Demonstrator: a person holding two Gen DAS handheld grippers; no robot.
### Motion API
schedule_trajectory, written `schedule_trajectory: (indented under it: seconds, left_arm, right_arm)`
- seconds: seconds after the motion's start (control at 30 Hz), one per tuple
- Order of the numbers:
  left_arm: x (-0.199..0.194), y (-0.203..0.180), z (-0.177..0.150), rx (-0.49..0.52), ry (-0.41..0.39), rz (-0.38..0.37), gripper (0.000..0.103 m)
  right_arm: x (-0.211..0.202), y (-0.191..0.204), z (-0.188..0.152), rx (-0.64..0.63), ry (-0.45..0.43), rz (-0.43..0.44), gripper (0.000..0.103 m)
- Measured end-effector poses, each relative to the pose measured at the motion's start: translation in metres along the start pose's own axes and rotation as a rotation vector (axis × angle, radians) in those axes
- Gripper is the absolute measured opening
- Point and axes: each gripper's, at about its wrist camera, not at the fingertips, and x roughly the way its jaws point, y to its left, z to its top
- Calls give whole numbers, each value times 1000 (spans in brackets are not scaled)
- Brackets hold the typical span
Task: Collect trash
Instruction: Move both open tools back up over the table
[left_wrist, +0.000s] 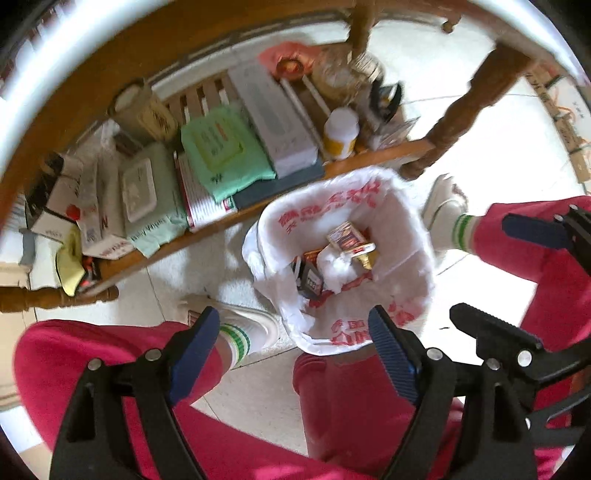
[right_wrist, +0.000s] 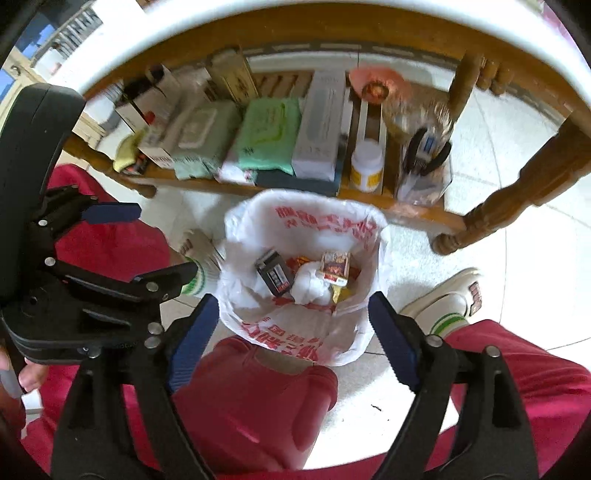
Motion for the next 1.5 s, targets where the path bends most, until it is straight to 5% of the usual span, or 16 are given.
schedule_trajectory:
  seconds: [0.27, 0.77, 1.0, 1.5]
  left_arm:
    - [-81, 5, -1, 21, -33, -120, 89]
    - [-212, 46, 49, 20, -67, -78, 91]
    - [-237, 51, 77, 123, -77, -57, 93]
    - [-244, 45, 125, 571, -81, 31, 93]
  right_arm:
    - [-83, 9, 16, -35, -97, 59, 88]
    - [-217, 15, 93, -228, -185, -22, 94]
    - [-241, 18, 130, -285, -185, -52, 95]
    - [-255, -13, 226, -131, -105, -13, 95]
